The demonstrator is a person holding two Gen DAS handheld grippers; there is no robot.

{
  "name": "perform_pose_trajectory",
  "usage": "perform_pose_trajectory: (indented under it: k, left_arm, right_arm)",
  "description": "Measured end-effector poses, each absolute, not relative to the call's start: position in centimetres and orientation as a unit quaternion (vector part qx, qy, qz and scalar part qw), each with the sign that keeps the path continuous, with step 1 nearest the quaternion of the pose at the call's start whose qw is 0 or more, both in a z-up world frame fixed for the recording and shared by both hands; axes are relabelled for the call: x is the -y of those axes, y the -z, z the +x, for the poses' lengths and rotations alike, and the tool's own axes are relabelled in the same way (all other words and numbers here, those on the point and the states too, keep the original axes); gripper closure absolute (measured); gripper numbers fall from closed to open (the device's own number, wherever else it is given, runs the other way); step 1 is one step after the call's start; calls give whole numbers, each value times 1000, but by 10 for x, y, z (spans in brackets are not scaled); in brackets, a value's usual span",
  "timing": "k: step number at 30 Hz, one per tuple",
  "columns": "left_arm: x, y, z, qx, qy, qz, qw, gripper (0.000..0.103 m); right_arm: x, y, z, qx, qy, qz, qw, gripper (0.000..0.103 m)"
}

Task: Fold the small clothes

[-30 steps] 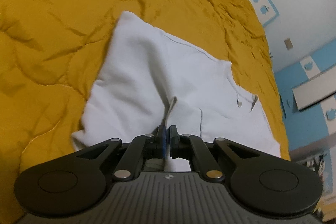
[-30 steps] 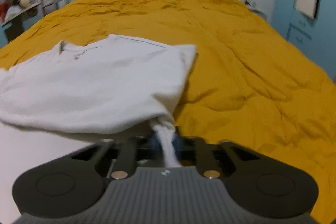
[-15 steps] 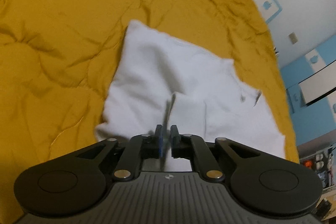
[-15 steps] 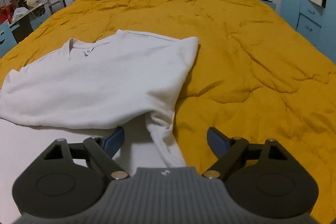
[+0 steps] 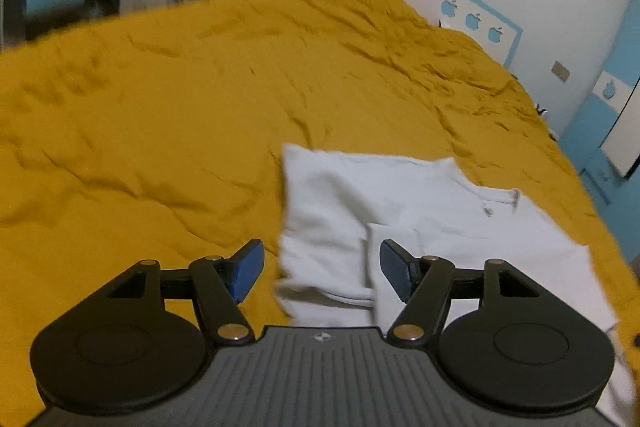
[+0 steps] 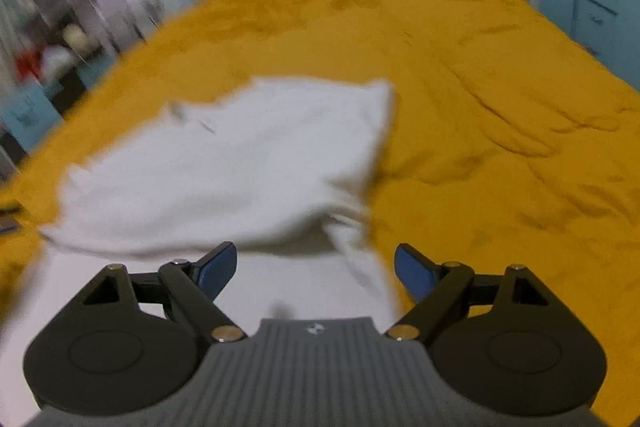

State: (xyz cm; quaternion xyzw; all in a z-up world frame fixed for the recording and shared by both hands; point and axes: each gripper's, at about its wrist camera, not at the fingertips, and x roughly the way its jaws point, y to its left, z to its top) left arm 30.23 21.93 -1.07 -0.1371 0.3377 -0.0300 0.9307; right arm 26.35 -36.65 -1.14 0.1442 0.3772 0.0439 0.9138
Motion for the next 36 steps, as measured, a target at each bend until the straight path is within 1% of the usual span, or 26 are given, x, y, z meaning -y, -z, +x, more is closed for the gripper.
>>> perform_pose_trajectory:
  k: [3, 6, 8, 9, 12, 13, 14, 18, 21, 22, 23, 25, 26, 27, 29, 31, 33, 34, 35, 36]
  left_arm:
    - [-222, 13, 293, -316, 4, -121, 941, 26]
    - [-226, 20, 288, -311, -3, -120, 943, 28]
    - [-231, 26, 290, -323, 7, -138, 936, 29]
    - [-234, 27, 290, -329, 13, -148, 932, 30]
    - [-239, 30, 287, -335, 30, -160, 928, 30]
    - [-239, 29, 285, -334, 32, -156, 929, 30]
    - [-240, 29, 284, -333, 31, -153, 930, 30]
    - [-243, 31, 279, -336, 33, -160, 927, 30]
    - [-244, 31, 279, -340, 37, -175, 923, 30]
    - [-244, 31, 279, -339, 38, -177, 923, 30]
    - [-245, 31, 279, -338, 37, -177, 923, 30]
    - [-245, 32, 280, -340, 31, -179, 923, 30]
    - [-244, 33, 280, -342, 28, -181, 922, 30]
    - [-245, 34, 281, -344, 25, -183, 921, 30]
    - [-247, 37, 282, -349, 22, -188, 918, 30]
    - [-248, 40, 283, -355, 20, -190, 915, 30]
    - [-249, 42, 284, -359, 16, -191, 914, 30]
    - [-249, 44, 284, -361, 14, -191, 913, 30]
    - [-249, 45, 285, -364, 12, -191, 911, 29]
    - [-248, 46, 285, -366, 10, -192, 910, 30]
  right_arm:
    - [337, 2, 255, -340, -110, 199, 913, 21]
    - [303, 15, 257, -350, -147, 313, 871, 23]
    - [283, 39, 262, -352, -167, 408, 826, 29]
    - [275, 49, 266, -352, -166, 435, 812, 31]
    - [251, 77, 284, -380, -111, 460, 795, 47]
    - [247, 84, 287, -381, -95, 468, 792, 54]
    - [248, 90, 288, -373, -77, 486, 787, 55]
    - [259, 115, 298, -344, -19, 575, 742, 54]
    - [251, 124, 311, -337, 13, 579, 743, 52]
    - [246, 125, 316, -331, 19, 572, 750, 44]
    - [241, 124, 321, -322, 21, 570, 756, 33]
    - [227, 121, 327, -299, 19, 567, 767, 22]
    - [228, 120, 333, -293, 25, 564, 772, 23]
    - [224, 118, 336, -284, 34, 563, 776, 26]
    - [223, 123, 342, -256, 49, 581, 771, 42]
    - [230, 134, 343, -240, 65, 614, 749, 51]
    - [236, 143, 348, -230, 65, 637, 733, 65]
    - [239, 144, 353, -235, 68, 637, 731, 83]
    - [241, 147, 357, -244, 71, 633, 731, 95]
    - [243, 149, 358, -248, 71, 631, 732, 96]
